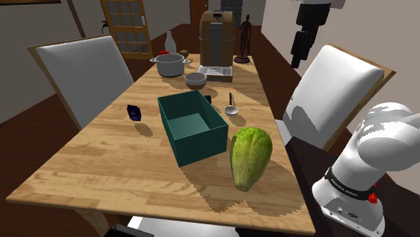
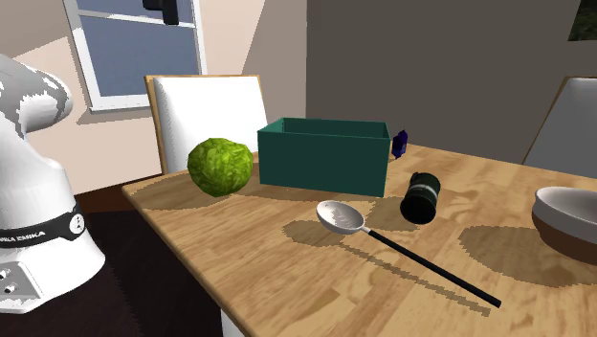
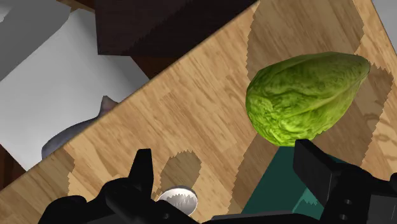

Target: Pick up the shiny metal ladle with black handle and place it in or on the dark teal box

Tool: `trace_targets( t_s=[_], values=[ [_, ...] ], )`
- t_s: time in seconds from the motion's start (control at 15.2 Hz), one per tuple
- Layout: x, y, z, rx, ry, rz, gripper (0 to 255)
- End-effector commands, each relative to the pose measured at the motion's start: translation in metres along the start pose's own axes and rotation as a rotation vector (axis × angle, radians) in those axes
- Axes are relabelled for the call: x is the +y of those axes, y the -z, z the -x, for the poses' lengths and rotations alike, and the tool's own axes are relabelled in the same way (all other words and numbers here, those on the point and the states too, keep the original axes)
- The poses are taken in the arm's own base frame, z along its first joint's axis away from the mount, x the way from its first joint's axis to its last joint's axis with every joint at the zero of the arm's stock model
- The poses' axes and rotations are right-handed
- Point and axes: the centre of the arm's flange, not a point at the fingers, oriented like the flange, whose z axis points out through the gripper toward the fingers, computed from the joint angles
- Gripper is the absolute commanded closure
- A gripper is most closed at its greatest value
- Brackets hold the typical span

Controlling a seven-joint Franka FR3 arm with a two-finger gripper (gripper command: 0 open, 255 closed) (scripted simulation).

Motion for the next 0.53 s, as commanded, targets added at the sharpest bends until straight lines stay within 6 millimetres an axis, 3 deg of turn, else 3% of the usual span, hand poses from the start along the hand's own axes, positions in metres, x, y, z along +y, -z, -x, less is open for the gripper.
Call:
trace_targets(
  t_s=[0.0, 0.46],
  values=[
    [0.000, 0.000, 0.000, 0.000, 0.000, 0.000, 0],
    [0.003, -0.061, -0.064, 0.031, -0.192, -0.016, 0]
  ],
)
